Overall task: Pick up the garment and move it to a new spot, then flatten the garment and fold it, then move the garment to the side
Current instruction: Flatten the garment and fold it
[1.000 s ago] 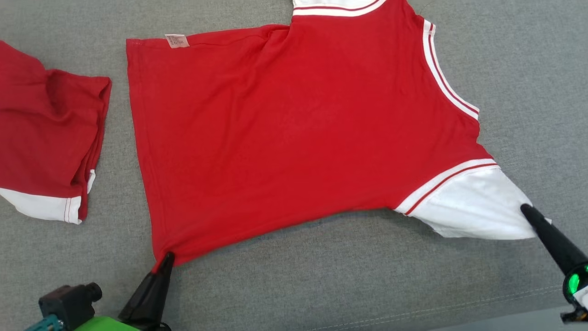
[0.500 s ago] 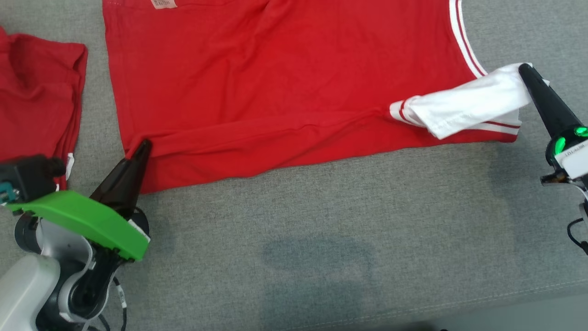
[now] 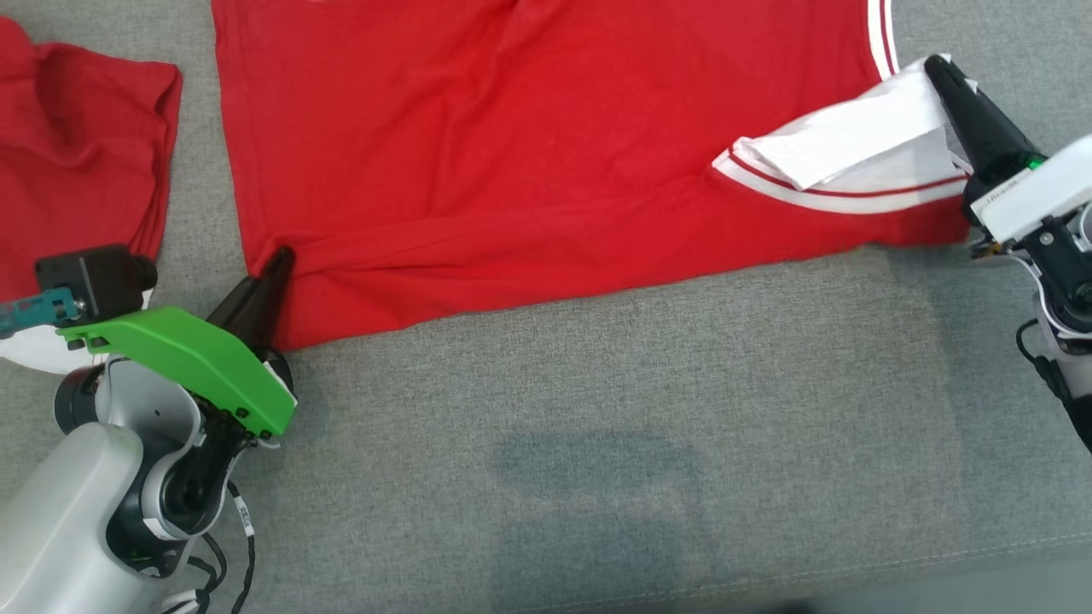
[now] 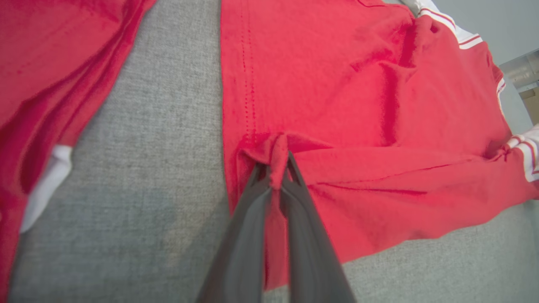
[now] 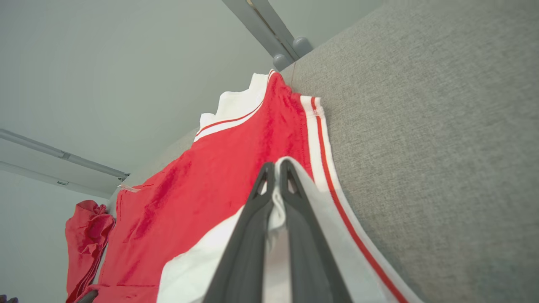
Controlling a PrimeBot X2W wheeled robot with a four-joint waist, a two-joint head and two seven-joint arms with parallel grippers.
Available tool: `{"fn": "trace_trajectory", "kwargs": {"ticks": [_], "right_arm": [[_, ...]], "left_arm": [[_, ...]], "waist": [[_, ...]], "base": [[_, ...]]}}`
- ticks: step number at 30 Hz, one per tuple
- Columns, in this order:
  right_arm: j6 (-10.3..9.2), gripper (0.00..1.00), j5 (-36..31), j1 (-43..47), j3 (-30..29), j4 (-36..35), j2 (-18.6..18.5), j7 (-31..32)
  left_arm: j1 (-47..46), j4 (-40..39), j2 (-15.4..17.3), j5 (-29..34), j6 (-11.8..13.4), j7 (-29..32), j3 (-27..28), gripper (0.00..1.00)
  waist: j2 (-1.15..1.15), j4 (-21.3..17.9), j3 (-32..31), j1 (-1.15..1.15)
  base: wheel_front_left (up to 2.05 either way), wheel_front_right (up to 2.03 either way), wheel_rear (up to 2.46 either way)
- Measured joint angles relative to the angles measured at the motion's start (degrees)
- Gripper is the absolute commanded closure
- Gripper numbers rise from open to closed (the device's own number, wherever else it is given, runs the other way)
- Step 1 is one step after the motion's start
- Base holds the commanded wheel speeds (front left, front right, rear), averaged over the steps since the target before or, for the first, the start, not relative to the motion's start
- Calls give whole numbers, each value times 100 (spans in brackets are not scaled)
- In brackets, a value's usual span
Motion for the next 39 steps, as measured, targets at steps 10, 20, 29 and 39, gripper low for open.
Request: {"fn": "trace_trajectory", "kwargs": {"ticks": [10,20,29,39], "right_arm": [[1,0,-912,-581,223,766,97,-47],[1,0,-2137,430,149,212,-699,-168],[1,0,-2495,1304,-214,-532,-532,740],[1,0,-2736,1215,-285,-739,-255,1301]], "left_arm": [[-62,381,-210,177,-38,-137,-160,0],[575,-118,30,361,210,-689,-9,0],[932,-333,172,140,292,-475,1,0],[559,-59,166,178,86,-126,-244,0]], "waist": [[0,58,-178,0],[0,45,-427,0],[0,-65,-266,0],[0,11,-132,0]], "base": [[0,0,0],[0,0,0],[0,0,0],[0,0,0]]}}
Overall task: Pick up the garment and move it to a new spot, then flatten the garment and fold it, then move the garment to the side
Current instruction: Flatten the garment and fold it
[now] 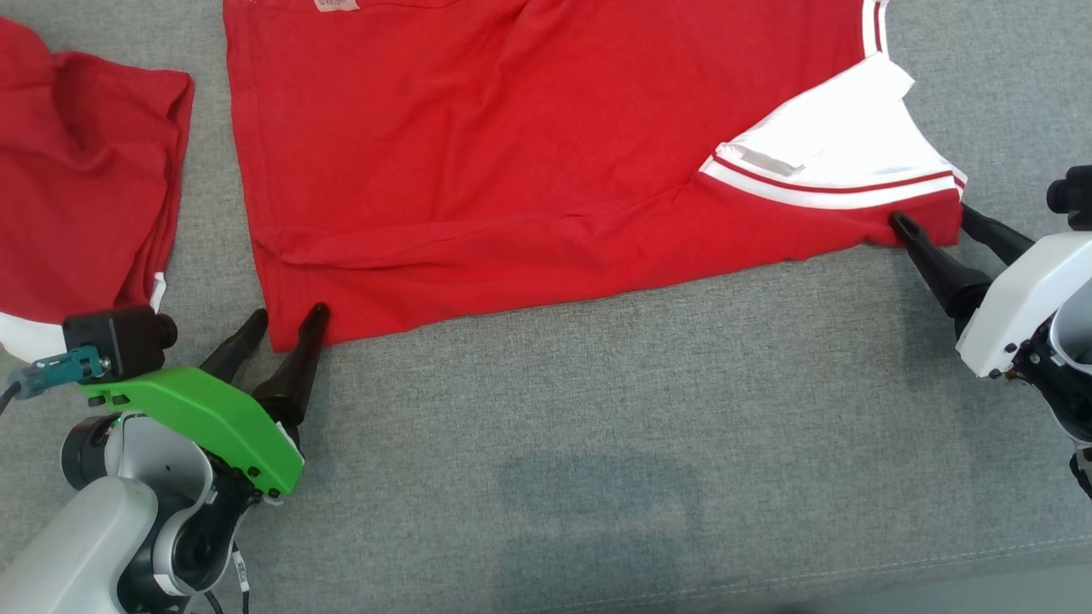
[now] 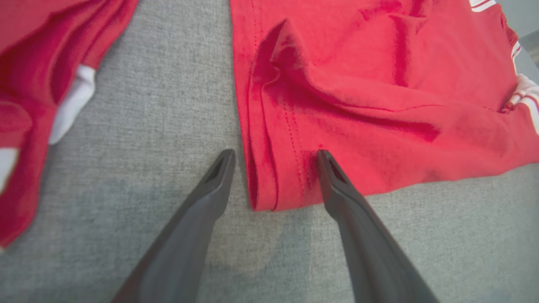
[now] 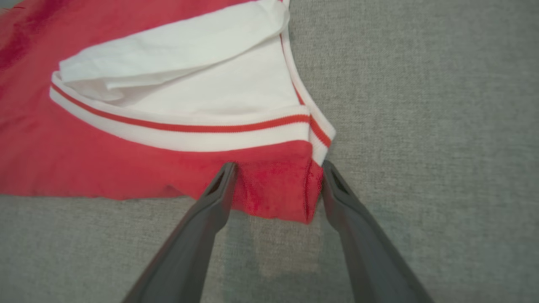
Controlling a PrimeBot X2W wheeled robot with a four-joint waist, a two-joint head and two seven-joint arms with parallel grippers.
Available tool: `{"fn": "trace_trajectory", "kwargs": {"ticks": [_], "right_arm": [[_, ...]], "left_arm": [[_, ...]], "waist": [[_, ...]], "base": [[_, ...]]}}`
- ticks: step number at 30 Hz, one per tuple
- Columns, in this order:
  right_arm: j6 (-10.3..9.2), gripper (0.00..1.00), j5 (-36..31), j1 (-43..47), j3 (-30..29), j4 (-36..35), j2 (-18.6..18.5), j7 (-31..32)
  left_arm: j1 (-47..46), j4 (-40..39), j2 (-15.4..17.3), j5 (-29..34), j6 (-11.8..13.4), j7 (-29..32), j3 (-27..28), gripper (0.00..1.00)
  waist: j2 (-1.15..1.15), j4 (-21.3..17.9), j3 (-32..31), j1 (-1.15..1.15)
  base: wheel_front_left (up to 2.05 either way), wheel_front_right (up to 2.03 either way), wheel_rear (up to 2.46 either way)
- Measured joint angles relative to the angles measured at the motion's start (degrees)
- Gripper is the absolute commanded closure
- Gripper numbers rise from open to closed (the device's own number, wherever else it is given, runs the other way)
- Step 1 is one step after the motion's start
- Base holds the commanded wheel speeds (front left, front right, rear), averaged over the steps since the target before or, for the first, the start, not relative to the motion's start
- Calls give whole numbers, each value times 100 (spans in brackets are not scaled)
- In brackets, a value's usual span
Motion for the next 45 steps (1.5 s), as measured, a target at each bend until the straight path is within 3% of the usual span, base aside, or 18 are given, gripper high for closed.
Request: {"fn": "trace_trajectory", "kwargs": {"ticks": [5,7,8,9,18,25,30,36,37,38,39,45], "right_arm": [[0,0,-16,9,19,-116,-32,227],[0,0,-58,10,86,-175,-103,347],[0,57,-58,10,125,-202,-136,415],[0,100,-58,10,198,-242,-181,516],[2,100,64,92,82,-515,-589,1132],[8,100,581,949,-474,-1005,-920,1813],[8,100,747,1862,-962,-1400,-943,2265],[4,100,820,2411,-1214,-1830,-692,2451],[4,72,779,2410,-1207,-1874,-660,2448],[3,0,776,2410,-1176,-1918,-654,2444],[2,0,768,2411,-1148,-1956,-655,2452],[2,0,700,2408,-1381,-2062,-812,2469]], "left_arm": [[-111,138,-11,38,-86,138,-132,0],[-152,167,-5,94,-130,185,-193,98],[-199,176,26,147,-168,256,-275,100],[-217,185,57,179,-185,299,-304,100],[-186,-155,394,296,-224,438,-349,100],[567,-1099,1053,120,-153,522,-307,100],[1294,-1572,1170,27,37,326,-399,100],[1559,-1637,985,7,59,252,-634,100],[1549,-1616,992,47,36,313,-683,85],[1534,-1608,998,85,-10,343,-726,9],[1523,-1607,998,82,-22,354,-717,0],[1442,-1614,1295,153,114,299,-470,0]], "waist": [[0,30,-47,0],[0,30,-62,0],[0,27,-70,0],[0,23,-79,0],[0,-14,-263,0],[0,-44,-491,0],[0,-80,-585,0],[0,-76,-477,0],[0,-78,-459,0],[0,-82,-445,0],[0,-86,-438,0],[0,-100,-442,0]], "base": [[0,0,0],[0,0,0],[0,0,0],[0,0,0],[0,0,0],[0,0,0],[0,0,0],[0,0,0],[0,0,0],[0,0,0],[0,0,0],[0,0,0]]}}
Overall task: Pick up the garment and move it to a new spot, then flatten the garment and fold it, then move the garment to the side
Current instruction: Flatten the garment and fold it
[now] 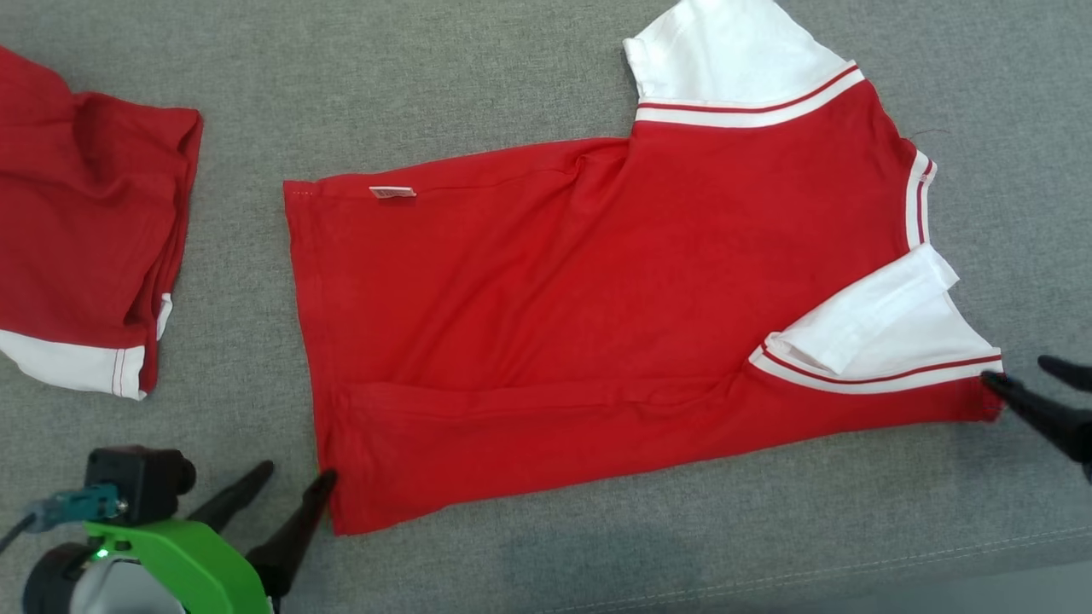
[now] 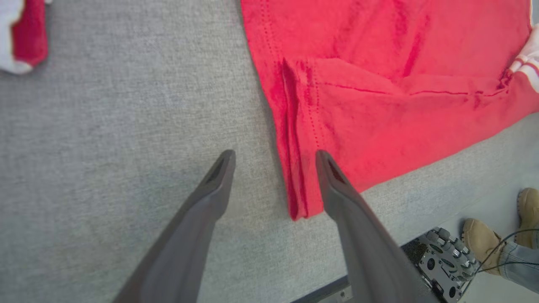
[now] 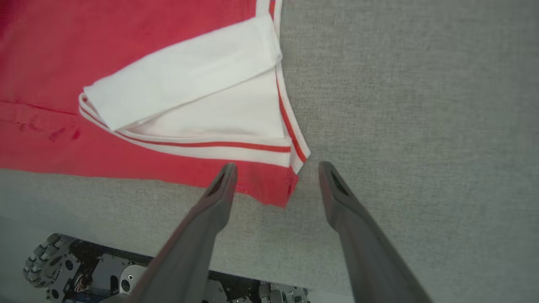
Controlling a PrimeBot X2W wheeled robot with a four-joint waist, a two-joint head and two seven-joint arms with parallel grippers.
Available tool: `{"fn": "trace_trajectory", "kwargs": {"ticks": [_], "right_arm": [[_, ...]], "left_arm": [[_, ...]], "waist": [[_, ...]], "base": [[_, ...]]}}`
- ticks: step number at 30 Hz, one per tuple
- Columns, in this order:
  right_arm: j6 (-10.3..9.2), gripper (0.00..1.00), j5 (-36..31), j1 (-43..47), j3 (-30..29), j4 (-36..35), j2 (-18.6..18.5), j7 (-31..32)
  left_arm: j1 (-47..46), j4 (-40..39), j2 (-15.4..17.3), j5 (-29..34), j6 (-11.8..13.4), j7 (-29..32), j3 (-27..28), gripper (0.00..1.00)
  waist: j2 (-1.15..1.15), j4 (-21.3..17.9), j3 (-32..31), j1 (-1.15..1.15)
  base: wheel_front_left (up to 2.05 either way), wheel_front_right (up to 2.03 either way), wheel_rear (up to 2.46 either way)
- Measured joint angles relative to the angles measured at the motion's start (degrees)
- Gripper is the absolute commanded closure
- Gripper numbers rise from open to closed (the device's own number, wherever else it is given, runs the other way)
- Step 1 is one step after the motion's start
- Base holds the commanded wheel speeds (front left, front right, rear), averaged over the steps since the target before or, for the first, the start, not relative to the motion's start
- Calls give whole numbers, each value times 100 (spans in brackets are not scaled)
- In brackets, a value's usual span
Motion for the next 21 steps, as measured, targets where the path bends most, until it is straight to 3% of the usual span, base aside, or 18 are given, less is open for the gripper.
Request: {"fn": "trace_trajectory", "kwargs": {"ticks": [5,7,9,12,15,21], "right_arm": [[-1,0,-5,-688,-396,-264,-155,10],[-2,0,-3,-1288,-345,-227,-123,144],[-1,0,-130,-1947,-155,-46,-59,292],[-1,0,-492,-3143,270,371,105,416],[-1,0,-873,-4230,761,880,424,398],[-1,0,-1361,-5516,1504,2051,893,220]], "left_arm": [[-298,-281,511,148,198,99,363,0],[-740,-296,653,272,167,377,434,0],[-1308,-201,595,298,35,772,404,0],[-2418,289,298,633,-112,1396,232,0],[-3360,850,-298,951,-290,1929,-155,0],[-4300,2006,-1143,1214,-601,2320,-587,0]], "waist": [[0,-28,115,0],[0,-29,211,0],[0,-21,324,0],[0,12,524,0],[0,60,744,1],[0,273,1008,1]], "base": [[0,0,0],[0,0,0],[0,0,0],[0,0,0],[0,0,0],[0,0,0]]}}
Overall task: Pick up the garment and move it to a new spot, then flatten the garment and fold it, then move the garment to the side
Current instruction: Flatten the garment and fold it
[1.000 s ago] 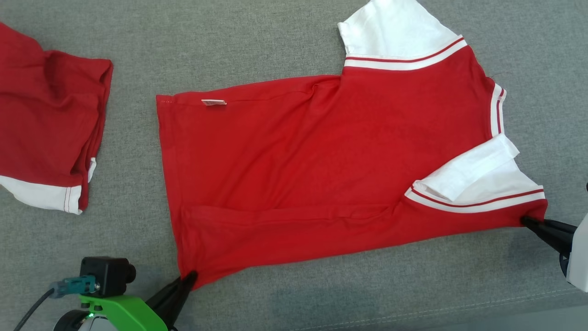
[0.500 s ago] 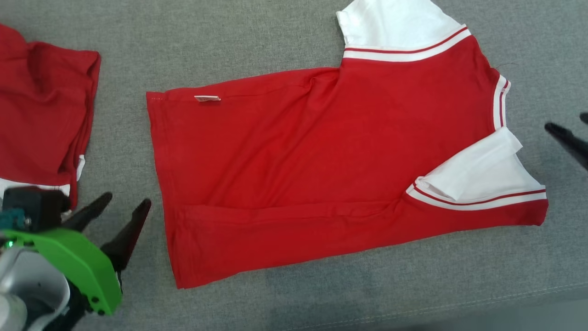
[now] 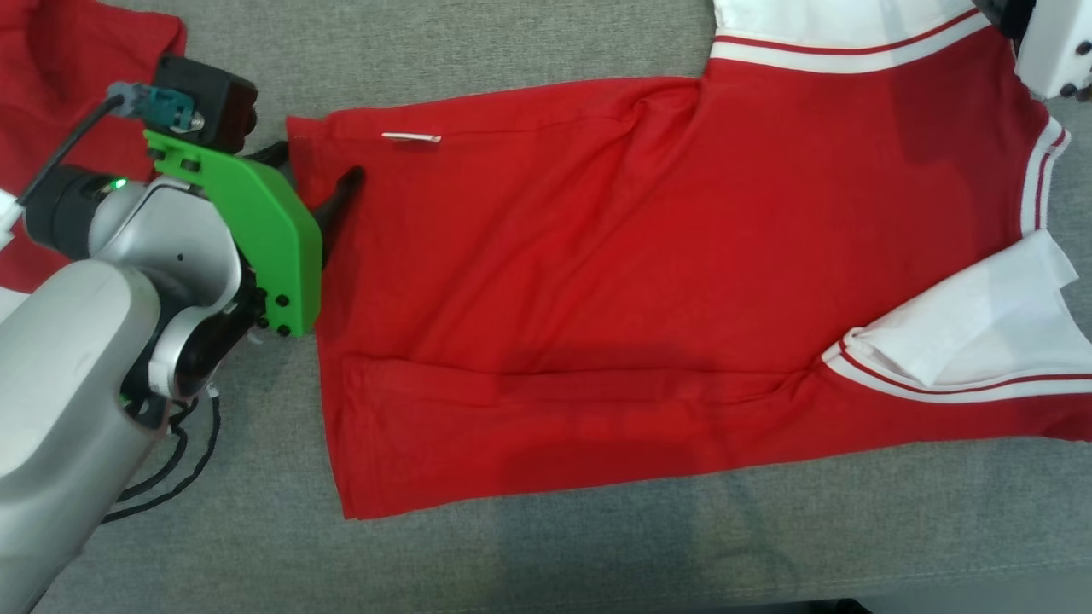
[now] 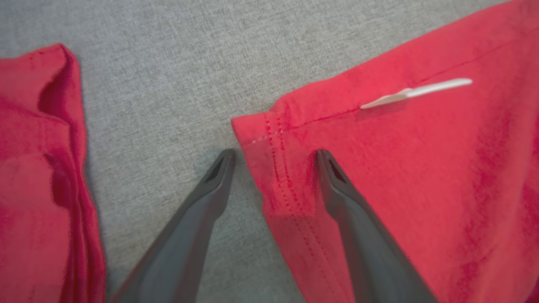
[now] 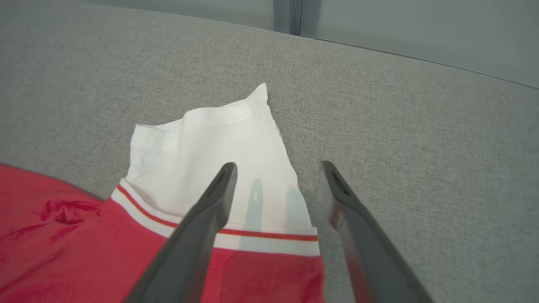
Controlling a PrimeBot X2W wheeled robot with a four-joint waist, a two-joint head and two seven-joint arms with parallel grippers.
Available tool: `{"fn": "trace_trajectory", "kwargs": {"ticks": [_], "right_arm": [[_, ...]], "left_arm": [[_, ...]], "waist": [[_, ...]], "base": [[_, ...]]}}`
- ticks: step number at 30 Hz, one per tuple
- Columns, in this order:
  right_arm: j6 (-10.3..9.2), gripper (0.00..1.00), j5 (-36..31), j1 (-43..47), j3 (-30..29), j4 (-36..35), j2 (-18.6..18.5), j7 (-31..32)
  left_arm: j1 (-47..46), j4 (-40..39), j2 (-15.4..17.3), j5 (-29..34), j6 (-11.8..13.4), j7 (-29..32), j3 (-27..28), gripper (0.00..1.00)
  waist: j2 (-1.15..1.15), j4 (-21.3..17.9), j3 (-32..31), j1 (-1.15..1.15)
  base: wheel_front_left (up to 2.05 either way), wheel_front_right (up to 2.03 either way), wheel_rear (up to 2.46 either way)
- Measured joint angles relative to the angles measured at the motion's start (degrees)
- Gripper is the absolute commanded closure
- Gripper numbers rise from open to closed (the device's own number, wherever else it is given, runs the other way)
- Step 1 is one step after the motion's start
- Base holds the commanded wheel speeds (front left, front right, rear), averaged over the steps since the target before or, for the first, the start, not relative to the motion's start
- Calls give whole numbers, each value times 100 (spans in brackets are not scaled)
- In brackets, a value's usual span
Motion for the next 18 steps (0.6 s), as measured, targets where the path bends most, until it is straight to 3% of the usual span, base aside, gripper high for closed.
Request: {"fn": "trace_trajectory", "kwargs": {"ticks": [6,7,8,9,10,18], "right_arm": [[0,0,-234,-569,370,937,79,-300],[0,0,-250,-625,393,1071,79,-361],[0,0,-250,-681,417,1192,82,-427],[0,0,-248,-720,431,1291,102,-508],[0,0,-248,-761,448,1414,125,-563],[0,0,-309,-1000,587,2163,104,-928]], "left_arm": [[-352,630,-567,35,-219,-58,-179,0],[-391,706,-628,44,-253,-78,-204,23],[-423,771,-697,64,-291,-102,-226,54],[-444,854,-761,67,-319,-130,-238,65],[-467,906,-811,67,-352,-155,-253,100],[-623,1255,-1136,60,-576,-271,-366,100]], "waist": [[0,276,58,0],[0,316,60,0],[0,355,60,0],[0,391,58,0],[0,424,55,-1],[0,627,75,0]], "base": [[0,0,0],[0,0,0],[0,0,0],[0,0,0],[0,0,0],[0,0,0]]}}
